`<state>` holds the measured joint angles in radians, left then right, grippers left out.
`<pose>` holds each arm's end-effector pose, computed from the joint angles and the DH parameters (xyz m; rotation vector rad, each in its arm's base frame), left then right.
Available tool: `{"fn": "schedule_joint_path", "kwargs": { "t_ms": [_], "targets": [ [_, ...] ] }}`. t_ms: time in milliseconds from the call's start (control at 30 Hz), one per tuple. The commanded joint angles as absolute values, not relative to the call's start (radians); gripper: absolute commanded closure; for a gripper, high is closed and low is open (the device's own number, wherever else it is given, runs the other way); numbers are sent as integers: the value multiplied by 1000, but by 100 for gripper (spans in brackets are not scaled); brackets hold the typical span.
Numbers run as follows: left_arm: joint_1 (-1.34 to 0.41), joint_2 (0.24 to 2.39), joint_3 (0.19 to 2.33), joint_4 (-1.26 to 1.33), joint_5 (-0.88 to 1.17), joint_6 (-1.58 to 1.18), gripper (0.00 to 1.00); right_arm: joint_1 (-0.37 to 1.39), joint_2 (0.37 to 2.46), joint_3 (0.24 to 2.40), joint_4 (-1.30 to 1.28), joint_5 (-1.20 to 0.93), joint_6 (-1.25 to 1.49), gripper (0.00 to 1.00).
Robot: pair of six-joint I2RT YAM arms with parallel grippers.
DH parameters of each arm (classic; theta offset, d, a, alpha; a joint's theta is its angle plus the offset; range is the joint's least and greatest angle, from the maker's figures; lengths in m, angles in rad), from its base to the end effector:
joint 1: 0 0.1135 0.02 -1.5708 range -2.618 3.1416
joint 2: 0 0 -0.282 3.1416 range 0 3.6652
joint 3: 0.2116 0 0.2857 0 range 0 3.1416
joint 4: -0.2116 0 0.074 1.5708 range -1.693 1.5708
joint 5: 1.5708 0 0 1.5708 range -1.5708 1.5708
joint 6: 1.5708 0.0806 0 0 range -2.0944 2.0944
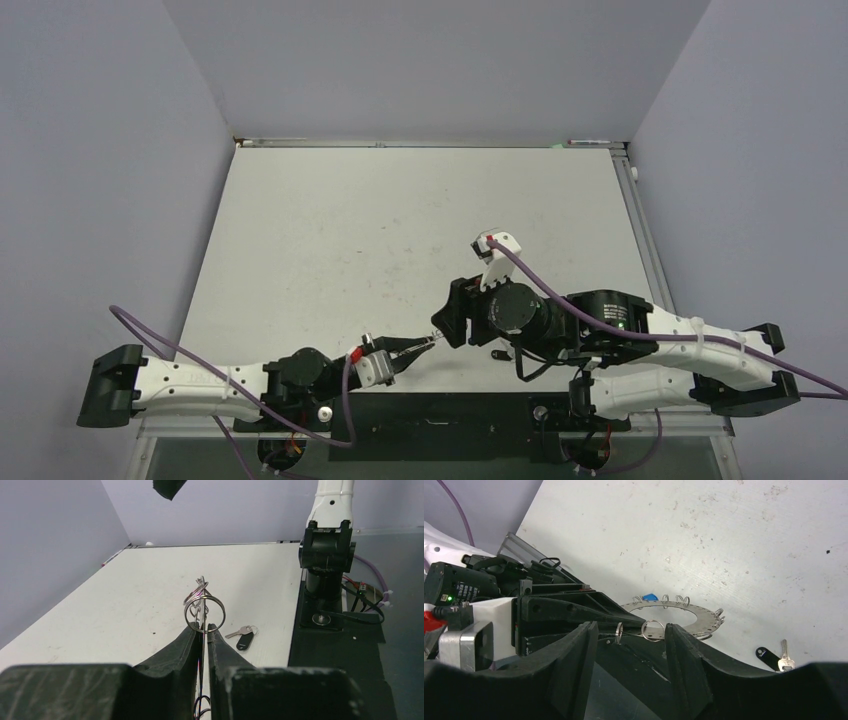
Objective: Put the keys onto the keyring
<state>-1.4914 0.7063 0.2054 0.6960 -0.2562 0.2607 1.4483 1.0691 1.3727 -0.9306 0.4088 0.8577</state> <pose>0.0385 -0.2260 0.2445 0.9469 1.0784 -0.8468 0.0627 0.2470 0.4147 -0.4297 2.2354 0.8655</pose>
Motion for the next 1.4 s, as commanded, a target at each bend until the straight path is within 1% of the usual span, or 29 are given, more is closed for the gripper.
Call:
{"fn": "schedule_joint_path", "kwargs": {
  "t_ms": [0, 200, 333, 467, 600, 700, 767, 833, 900, 967, 1033, 1100, 1167, 1267, 1333, 1367],
  "targets": [
    [-1493, 674, 176, 890, -226, 185, 100, 1455, 1027, 1333, -871, 438, 827, 48],
    [-1491, 637, 111, 1034, -217, 127, 100, 1455, 1045, 1314, -862, 434, 789, 51],
    [-1491, 587, 91, 1058, -227, 84, 100, 1455, 1021, 1286, -874, 509, 803, 51],
    [-1490, 528, 68, 1059, -256, 27, 100, 1455, 971, 1249, -944, 672, 897, 51],
    [-1489, 464, 50, 1019, -283, -33, 100, 1454, 917, 1202, -1098, 840, 1073, 51],
    [-1488, 421, 50, 981, -290, -78, 100, 1454, 889, 1148, -1156, 878, 1164, 49],
    [-1487, 397, 54, 960, -307, -119, 100, 1452, 880, 1094, -1154, 874, 1173, 46],
    [-1485, 380, 64, 926, -322, -155, 100, 1447, 880, 1018, -1108, 849, 1136, 37],
    [-1485, 370, 74, 900, -348, -192, 100, 1412, 891, 956, -1044, 781, 1070, 32],
    [-1485, 363, 82, 871, -384, -230, 100, 1319, 907, 914, -963, 645, 945, 29],
    [-1483, 359, 84, 859, -395, -244, 100, 1163, 913, 858, -850, 447, 816, 24],
    [-1483, 356, 82, 861, -397, -256, 100, 1002, 934, 804, -785, 253, 731, 24],
    [-1483, 352, 82, 857, -397, -263, 100, 880, 965, 768, -752, 143, 685, 29],
    [-1483, 345, 84, 843, -411, -281, 100, 822, 1018, 750, -740, 108, 686, 33],
    [-1483, 335, 87, 823, -416, -286, 100, 822, 1040, 742, -744, 136, 714, 34],
    [-1483, 330, 89, 815, -415, -287, 100, 823, 1045, 738, -753, 165, 741, 36]
  ]
}}
